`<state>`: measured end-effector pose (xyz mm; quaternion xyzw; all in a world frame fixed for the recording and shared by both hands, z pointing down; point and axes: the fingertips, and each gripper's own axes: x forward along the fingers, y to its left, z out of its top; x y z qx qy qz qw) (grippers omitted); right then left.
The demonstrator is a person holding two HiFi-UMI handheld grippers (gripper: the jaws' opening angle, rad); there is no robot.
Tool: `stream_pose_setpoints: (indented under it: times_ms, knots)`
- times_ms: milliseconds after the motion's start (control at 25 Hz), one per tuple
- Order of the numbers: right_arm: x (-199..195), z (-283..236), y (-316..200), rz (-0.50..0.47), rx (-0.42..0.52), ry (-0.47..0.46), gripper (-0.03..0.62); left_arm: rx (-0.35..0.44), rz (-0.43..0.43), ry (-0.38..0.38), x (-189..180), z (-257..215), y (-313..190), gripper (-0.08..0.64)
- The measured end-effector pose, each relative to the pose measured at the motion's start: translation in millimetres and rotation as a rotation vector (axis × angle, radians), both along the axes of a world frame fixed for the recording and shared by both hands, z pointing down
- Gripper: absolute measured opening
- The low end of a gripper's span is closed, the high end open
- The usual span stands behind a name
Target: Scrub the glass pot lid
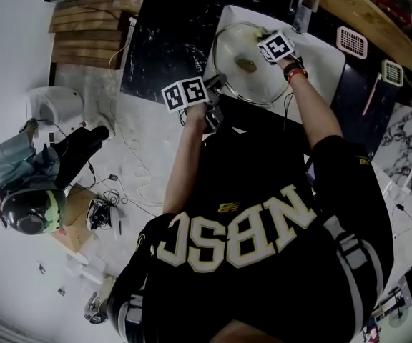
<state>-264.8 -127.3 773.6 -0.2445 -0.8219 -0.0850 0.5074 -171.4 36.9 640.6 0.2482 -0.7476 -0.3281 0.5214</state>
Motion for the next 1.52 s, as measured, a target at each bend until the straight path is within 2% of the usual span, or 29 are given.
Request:
stream_pose_setpoints:
  times_ms: [160,400,840,1240,1520]
  knots:
    - [20,7,-28,-0.034,0.073,0.024,0.041,-0.001,-0.001,-0.003,0,0,0,0.071]
    - [61,13,-45,-0.061,0.068,0.14,0.041,-0.002,0.002,-0.002,0,0,-1,0.071]
    - [123,-1,-29,-0.283,0.167,0.241,0.041,0.001,0.001,-0.013,0,0,-1,0.072]
    - [161,-22,-4,-0.282,0.034,0.264,0.04,-0.001,0.003,-0.02,-1,0,-1,0.072]
    - [174,-41,27,-0.33,-0.081,0.286,0.04,-0.003,0.008,-0.024,-1,0,-1,0.072]
